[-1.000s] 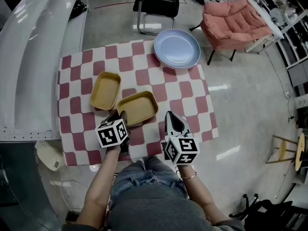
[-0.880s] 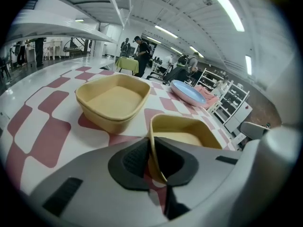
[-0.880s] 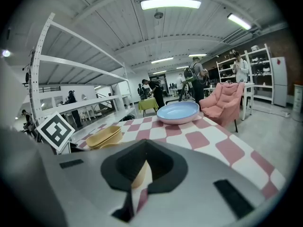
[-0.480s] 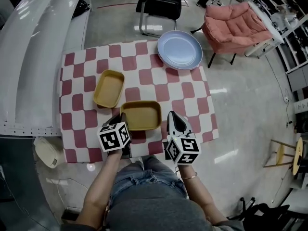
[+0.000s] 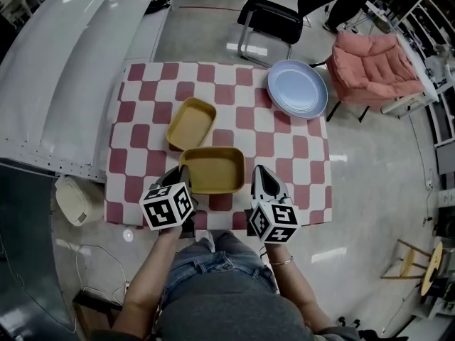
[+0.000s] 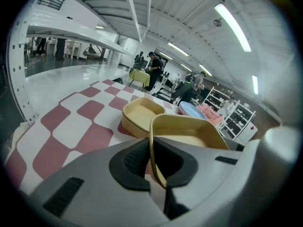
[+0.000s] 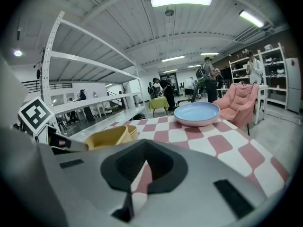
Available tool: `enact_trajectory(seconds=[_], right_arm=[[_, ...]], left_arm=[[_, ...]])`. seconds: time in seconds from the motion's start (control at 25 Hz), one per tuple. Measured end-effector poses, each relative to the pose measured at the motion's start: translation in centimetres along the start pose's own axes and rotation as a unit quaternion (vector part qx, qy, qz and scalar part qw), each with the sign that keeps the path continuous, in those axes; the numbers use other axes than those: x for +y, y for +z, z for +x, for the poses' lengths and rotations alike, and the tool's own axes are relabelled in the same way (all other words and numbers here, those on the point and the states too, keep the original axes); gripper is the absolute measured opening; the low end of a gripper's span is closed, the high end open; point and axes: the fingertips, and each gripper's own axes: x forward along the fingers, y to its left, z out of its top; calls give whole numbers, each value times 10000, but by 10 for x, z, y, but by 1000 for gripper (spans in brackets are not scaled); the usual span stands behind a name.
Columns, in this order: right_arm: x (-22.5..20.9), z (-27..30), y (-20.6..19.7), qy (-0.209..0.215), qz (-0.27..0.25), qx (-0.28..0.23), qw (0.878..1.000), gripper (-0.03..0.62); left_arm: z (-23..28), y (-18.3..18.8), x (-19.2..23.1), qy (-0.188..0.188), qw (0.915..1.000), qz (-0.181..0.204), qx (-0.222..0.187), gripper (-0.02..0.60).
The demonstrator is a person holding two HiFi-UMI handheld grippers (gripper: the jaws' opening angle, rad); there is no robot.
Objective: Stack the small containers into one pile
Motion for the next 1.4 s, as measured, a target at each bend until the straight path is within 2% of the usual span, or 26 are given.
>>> enact_trajectory(seconds=[0.24,0.52,0.8,1.12,1.4], right_arm=[[23,17,4,357,-189,79,9992,11],[30,37,13,652,-356,156,9971,11],[27,67,28,921,-544,199,9941,11],[20,95,36,1087,-550,280,9922,10],[12,109,28,1110,-487,444,9916,11]], left_arm=[[-15,17,27,358,9975,-485,-359,28],[-10,40,39,647,9903,-1016,-686,28],[5,70,45,908,9853,-1047,-994,28],[23,98,56,1240,9806,-999,-1144,28],[36,96,64,1531,9735,-1287,-1110,28]])
